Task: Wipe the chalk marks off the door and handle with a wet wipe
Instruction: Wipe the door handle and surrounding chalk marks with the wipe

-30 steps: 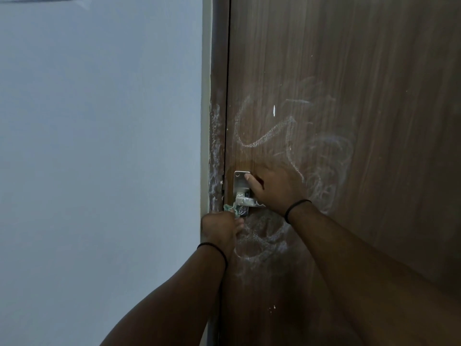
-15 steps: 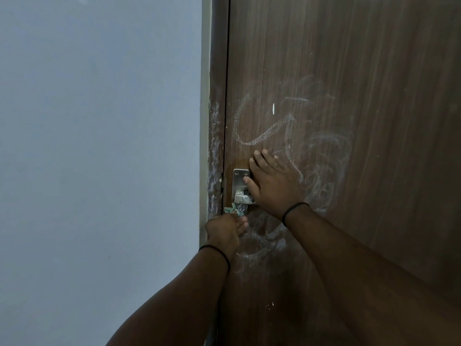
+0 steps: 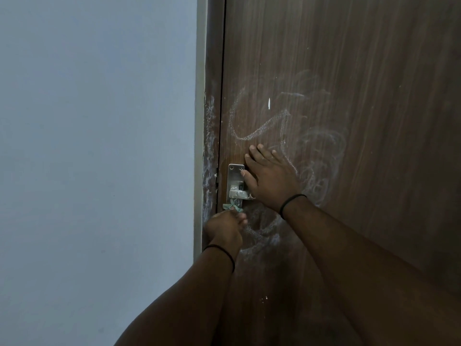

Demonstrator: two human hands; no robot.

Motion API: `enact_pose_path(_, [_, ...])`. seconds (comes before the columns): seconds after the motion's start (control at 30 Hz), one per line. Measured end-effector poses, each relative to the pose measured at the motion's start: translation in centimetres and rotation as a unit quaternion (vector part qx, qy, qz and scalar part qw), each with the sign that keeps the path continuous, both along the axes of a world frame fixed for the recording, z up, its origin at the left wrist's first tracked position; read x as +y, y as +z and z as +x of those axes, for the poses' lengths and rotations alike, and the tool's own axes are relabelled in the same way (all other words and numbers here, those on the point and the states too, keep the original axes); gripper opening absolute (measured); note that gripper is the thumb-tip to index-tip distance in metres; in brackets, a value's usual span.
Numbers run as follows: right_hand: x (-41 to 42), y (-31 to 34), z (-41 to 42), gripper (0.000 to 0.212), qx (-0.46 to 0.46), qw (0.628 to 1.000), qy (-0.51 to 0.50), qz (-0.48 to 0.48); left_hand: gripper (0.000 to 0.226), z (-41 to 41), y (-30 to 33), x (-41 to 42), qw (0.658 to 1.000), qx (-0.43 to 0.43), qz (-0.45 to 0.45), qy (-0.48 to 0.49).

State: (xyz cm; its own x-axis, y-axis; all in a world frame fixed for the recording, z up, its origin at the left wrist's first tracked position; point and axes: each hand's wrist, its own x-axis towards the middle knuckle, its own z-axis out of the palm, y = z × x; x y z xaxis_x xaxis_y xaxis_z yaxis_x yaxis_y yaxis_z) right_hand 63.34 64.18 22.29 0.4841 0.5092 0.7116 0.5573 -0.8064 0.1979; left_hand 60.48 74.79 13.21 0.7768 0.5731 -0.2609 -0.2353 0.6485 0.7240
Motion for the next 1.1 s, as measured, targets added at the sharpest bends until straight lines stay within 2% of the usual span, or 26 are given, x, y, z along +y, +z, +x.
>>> enact_pose_path(0.1, [-0.1, 0.1, -0.1, 0.055, 0.007, 1.000, 0.002, -0.002, 0.005, -0.3, 0.1, -0.1, 0.999, 0.001, 0.008, -0.048])
enact_pose_path(0.27, [-0.2, 0.1, -0.2, 0.056, 0.014, 1.000, 0.007, -0.011, 0.008, -0.1, 0.2, -0.2, 0.999, 0.019, -0.034, 0.014])
enact_pose_path(0.33, [-0.3, 0.4, -0.1, 0.056, 0.019, 1.000, 0.015, -0.016, 0.004, -0.3, 0.4, -0.9, 0.999, 0.010, -0.029, -0.018])
enact_pose_path(0.47, [-0.4, 0.7, -0.5, 0.051, 0.028, 0.999, 0.029, -0.013, 0.013, -0.6, 1.1, -1.7, 0.994, -0.014, 0.009, -0.110])
enact_pose_path(0.57, [-1.1, 0.6, -1.2, 0.040, 0.039, 0.996, 0.071, 0.030, 0.013, -0.8, 1.1, -1.4, 0.995, -0.006, 0.021, -0.096])
enact_pose_path(0.73, [-3.0, -1.7, -2.9, 0.017, -0.025, 0.982, 0.112, 0.147, 0.008, -2.6, -0.3, -0.1, 0.997, 0.015, 0.032, -0.062])
enact_pose_path(0.83, [-2.9, -4.6, -3.6, 0.012, -0.002, 0.979, 0.107, 0.171, 0.012, -3.9, -0.6, 0.7, 0.993, 0.020, 0.068, -0.098])
enact_pose_path(0.93, [-1.7, -7.9, -4.2, 0.011, 0.036, 0.981, 0.122, 0.148, 0.016, -4.9, -0.1, 1.3, 0.981, 0.043, 0.114, -0.151])
enact_pose_path(1.1, [0.4, -10.0, -4.9, 0.031, 0.160, 0.972, 0.133, 0.105, 0.022, -6.0, 0.8, 2.4, 0.960, 0.077, 0.182, -0.199])
